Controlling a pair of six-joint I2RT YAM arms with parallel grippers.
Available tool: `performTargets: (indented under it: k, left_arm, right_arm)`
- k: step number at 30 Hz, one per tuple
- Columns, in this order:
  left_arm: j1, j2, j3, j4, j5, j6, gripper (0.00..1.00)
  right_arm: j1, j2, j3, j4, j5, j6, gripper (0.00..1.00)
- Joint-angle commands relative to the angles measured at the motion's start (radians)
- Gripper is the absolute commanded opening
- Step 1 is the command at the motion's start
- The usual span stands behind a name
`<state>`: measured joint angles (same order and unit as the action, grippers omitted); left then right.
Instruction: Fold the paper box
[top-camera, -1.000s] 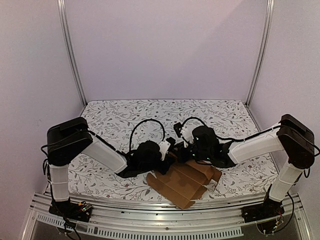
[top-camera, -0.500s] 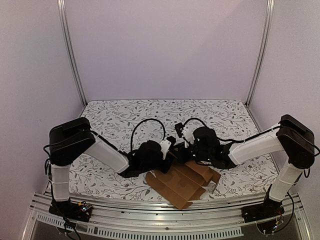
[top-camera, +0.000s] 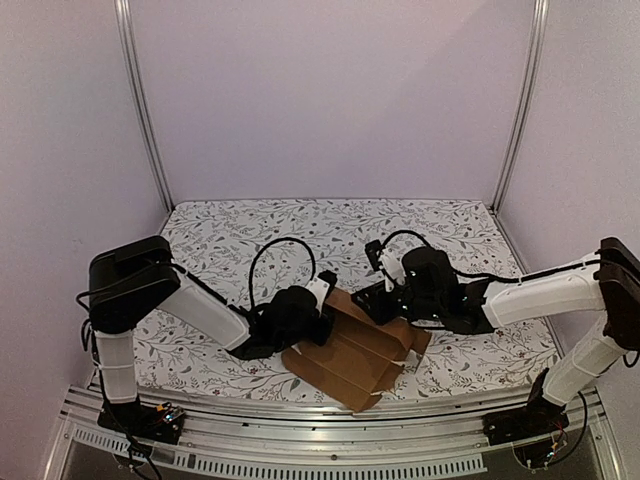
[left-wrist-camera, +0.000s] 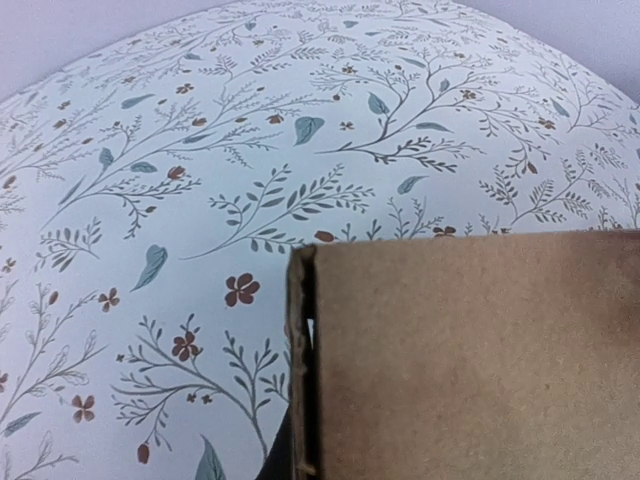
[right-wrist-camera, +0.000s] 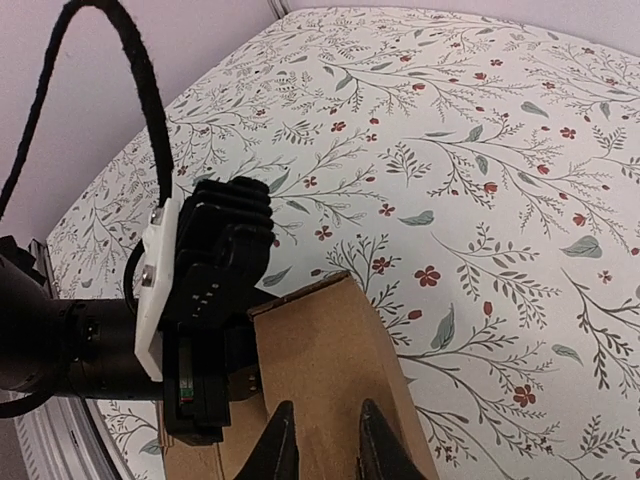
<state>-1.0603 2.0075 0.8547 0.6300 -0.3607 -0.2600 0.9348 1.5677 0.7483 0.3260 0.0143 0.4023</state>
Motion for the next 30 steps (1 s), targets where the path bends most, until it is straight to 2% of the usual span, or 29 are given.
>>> performTargets:
  k: [1, 12, 17, 20, 25, 27, 30]
  left_arm:
    - [-0.013, -0.05, -0.034, -0.04, -0.128, -0.063, 0.0]
    - [-0.023, -0.11, -0.007, -0.255, -0.306, -0.216, 0.0]
    - [-0.045, -0.158, 0.013, -0.404, -0.376, -0.31, 0.0]
    - [-0.052, -0.156, 0.05, -0.501, -0.374, -0.375, 0.0]
    - [-0.054, -0.135, 0.109, -0.676, -0.352, -0.514, 0.0]
    - [-0.058, -0.131, 0.121, -0.735, -0.357, -0.57, 0.0]
    - [-0.059, -0.127, 0.125, -0.767, -0.329, -0.619, 0.0]
  right_arm:
    - [-0.005, -0.11, -0.012, -0.148, 0.062, -0.011, 0.22]
    - [-0.004, -0.34, -0.019, -0.468, 0.201, -0.043, 0.4]
    - [-0.005, -0.396, -0.01, -0.58, 0.21, -0.059, 0.42]
    - [-0.005, -0.384, 0.015, -0.633, 0.199, -0.067, 0.36]
    - [-0.004, -0.363, 0.022, -0.643, 0.205, -0.057, 0.1]
    - [-0.005, -0.353, 0.024, -0.641, 0.205, -0.053, 0.03]
    - [-0.004, -0.326, 0.029, -0.63, 0.192, -0.046, 0.0]
